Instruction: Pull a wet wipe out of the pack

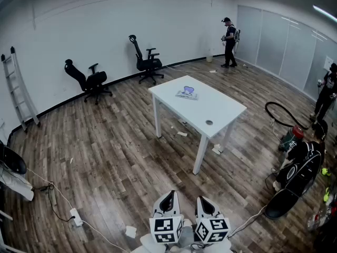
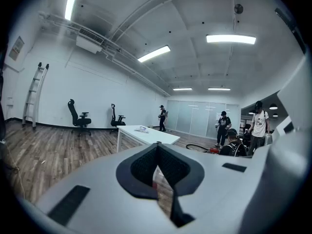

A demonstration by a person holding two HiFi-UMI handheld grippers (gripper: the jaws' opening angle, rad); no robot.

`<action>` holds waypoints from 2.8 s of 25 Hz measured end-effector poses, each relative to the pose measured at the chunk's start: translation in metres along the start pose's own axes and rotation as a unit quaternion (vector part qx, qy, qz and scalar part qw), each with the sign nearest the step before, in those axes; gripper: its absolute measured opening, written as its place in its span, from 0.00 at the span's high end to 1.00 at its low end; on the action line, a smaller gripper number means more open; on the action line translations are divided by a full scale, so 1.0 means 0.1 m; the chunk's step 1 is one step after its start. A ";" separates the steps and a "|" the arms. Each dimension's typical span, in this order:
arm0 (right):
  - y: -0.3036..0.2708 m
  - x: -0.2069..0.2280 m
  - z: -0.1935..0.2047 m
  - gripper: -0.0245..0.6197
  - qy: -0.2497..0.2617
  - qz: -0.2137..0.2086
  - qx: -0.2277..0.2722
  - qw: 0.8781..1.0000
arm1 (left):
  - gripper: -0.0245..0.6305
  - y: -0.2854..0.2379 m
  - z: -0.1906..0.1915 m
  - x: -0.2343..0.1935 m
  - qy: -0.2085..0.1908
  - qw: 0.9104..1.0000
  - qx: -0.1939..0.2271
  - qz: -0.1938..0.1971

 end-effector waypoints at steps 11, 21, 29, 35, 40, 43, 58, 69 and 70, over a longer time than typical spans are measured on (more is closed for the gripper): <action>-0.38 0.22 -0.05 0.95 -0.004 -0.002 0.001 1.000 | 0.97 -0.40 0.00 -0.06 -0.008 1.000 0.001 -0.005; -0.80 0.57 -0.27 0.95 -0.010 -0.010 -0.002 1.000 | 0.97 -0.94 -0.06 -0.01 -0.013 1.000 -0.005 -0.015; -1.10 0.91 -0.44 0.95 -0.018 -0.013 -0.001 1.000 | 0.97 -1.41 -0.10 0.09 -0.017 1.000 -0.010 -0.020; -1.30 1.20 -0.58 0.95 -0.028 -0.007 0.001 1.000 | 0.97 -1.75 -0.16 0.17 -0.026 0.999 -0.013 -0.017; -1.54 1.39 -0.72 0.95 -0.022 -0.013 0.001 1.000 | 0.97 -2.07 -0.21 0.20 -0.026 0.999 -0.009 -0.019; -1.71 1.49 -0.78 0.95 -0.020 -0.019 -0.001 1.000 | 0.97 -2.26 -0.23 0.19 -0.025 0.999 -0.009 -0.022; -2.24 1.88 -0.85 0.95 -0.033 -0.031 -0.019 0.999 | 0.97 -2.85 -0.19 0.20 -0.033 0.999 -0.024 -0.035; -2.51 1.93 -0.80 0.95 -0.041 -0.032 -0.040 0.998 | 0.97 -3.07 -0.14 0.05 -0.029 0.998 -0.039 -0.047; -2.55 1.94 -0.81 0.95 -0.041 -0.032 -0.041 0.998 | 0.97 -3.11 -0.14 0.04 -0.028 0.998 -0.040 -0.046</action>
Point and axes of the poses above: the fingertips, and each gripper's own axes: y backward along the fingers, x to its right, z out of its underside, the point moved 6 cm from there along y, backward along the fingers, and after that the axes turned 8 degrees about -z, right-handed, at the moved point
